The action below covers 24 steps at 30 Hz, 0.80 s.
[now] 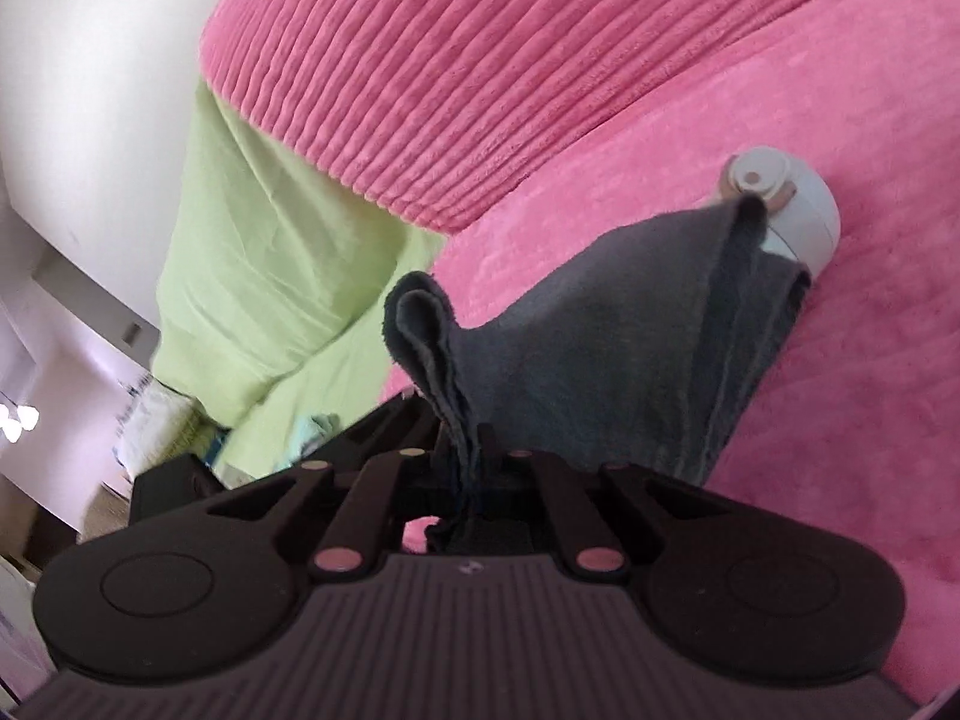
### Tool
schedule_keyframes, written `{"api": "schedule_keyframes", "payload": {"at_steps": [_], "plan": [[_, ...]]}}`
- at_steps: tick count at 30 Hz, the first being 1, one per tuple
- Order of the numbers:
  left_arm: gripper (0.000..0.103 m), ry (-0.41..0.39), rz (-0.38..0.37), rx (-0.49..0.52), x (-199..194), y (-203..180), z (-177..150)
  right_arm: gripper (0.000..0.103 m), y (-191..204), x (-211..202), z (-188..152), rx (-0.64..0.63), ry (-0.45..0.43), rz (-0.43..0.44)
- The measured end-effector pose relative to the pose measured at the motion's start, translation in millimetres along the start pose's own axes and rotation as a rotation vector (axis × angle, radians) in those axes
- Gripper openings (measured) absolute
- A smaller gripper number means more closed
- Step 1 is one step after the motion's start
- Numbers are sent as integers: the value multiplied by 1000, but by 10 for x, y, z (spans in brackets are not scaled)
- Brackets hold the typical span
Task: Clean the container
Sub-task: 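Tilt the bottle in the left gripper and wipe its cap with the cloth in the right gripper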
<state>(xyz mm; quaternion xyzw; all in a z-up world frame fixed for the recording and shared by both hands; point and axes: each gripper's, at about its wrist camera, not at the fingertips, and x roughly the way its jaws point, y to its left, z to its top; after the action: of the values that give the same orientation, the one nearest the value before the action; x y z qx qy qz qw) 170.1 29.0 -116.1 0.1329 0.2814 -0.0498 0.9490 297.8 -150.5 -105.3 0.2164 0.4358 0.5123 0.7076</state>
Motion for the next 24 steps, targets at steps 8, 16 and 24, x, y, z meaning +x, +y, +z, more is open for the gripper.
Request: {"api": "schedule_keyframes", "payload": {"at_steps": [8, 16, 24], "plan": [[70, 1, 15, 14, -2, -47, 17, 0, -79, 74, 340, -56, -102, -140], [73, 46, -67, -160, -43, 124, 68, 1, -236, -193, 478, -26, -214, -297], [72, 23, -9, -10, -71, -78, 70, 5, 103, -420, 235, -60, -220, -183]]}}
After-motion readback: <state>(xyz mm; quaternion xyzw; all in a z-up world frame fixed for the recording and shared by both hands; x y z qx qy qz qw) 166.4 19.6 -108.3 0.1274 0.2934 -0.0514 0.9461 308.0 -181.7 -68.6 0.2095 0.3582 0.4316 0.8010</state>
